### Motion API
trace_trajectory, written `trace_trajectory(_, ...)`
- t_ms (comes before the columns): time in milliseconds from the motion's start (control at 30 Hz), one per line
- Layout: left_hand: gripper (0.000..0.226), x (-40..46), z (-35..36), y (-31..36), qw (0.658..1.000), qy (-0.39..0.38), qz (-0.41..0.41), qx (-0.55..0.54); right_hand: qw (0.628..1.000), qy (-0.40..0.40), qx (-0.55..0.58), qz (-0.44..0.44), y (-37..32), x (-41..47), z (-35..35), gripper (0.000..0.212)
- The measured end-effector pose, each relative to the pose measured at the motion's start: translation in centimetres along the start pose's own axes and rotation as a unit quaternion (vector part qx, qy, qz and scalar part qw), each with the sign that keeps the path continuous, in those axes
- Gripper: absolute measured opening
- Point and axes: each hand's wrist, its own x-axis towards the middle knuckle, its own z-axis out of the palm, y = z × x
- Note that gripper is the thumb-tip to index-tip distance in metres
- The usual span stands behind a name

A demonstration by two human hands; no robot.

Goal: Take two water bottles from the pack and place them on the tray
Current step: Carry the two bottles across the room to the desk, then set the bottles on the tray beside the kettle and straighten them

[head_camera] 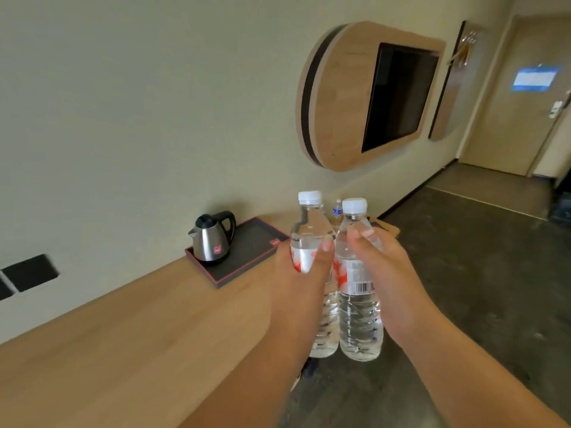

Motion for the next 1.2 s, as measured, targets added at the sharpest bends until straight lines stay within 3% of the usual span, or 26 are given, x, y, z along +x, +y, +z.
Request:
trace_trajectory(100, 0.041, 6.1, -0.5, -1.7, 1.000, -0.001, 0.000, 0.000, 1.000, 0.000, -0.013, 0.015, 0.7, 5.8, 1.7, 0.058)
trace_trajectory(267, 0.062, 14.0, -1.5, -3.5, 1.000, -0.001, -0.013, -0.009, 0.999, -0.017, -0.025, 0.039, 2.2, 13.6, 3.8, 0.042)
trace_trajectory(367, 0.055, 17.6, -2.1, -4.6, 1.000, 0.002, -0.020, 0.000, 0.998, -0.025, -0.026, 0.051, 3.3, 17.6, 5.0, 0.059)
trace_trajectory(467, 0.039, 20.8, -2.6, -5.8, 0.999, 0.010, -0.038, 0.012, 0.997, -0.062, -0.025, 0.044, 4.6, 21.4, 5.8, 0.050)
trace_trajectory(533, 0.034, 22.7, -3.0, -6.6, 0.998, 0.011, -0.058, 0.034, 0.995, -0.075, -0.043, 0.042, 5.7, 23.9, 5.9, 0.056)
trace_trajectory(633, 0.047, 25.6, -4.1, -7.5, 0.993, 0.004, -0.080, 0.091, 0.989, -0.118, -0.087, 0.027, 7.5, 27.9, 5.9, 0.056)
trace_trajectory(767, 0.035, 29.9, -5.2, -7.8, 0.982, 0.005, -0.115, 0.150, 0.974, -0.200, -0.106, 0.015, 9.2, 33.9, 6.0, 0.022)
trace_trajectory(967, 0.043, 35.5, -5.4, -10.4, 0.954, 0.068, -0.124, 0.264, 0.931, -0.334, -0.145, 0.018, 12.3, 43.3, 6.5, 0.027)
trace_trajectory(1200, 0.047, 39.0, -4.0, -15.6, 0.909, 0.127, -0.206, 0.340, 0.895, -0.415, -0.153, 0.059, 18.6, 50.4, 7.0, 0.041)
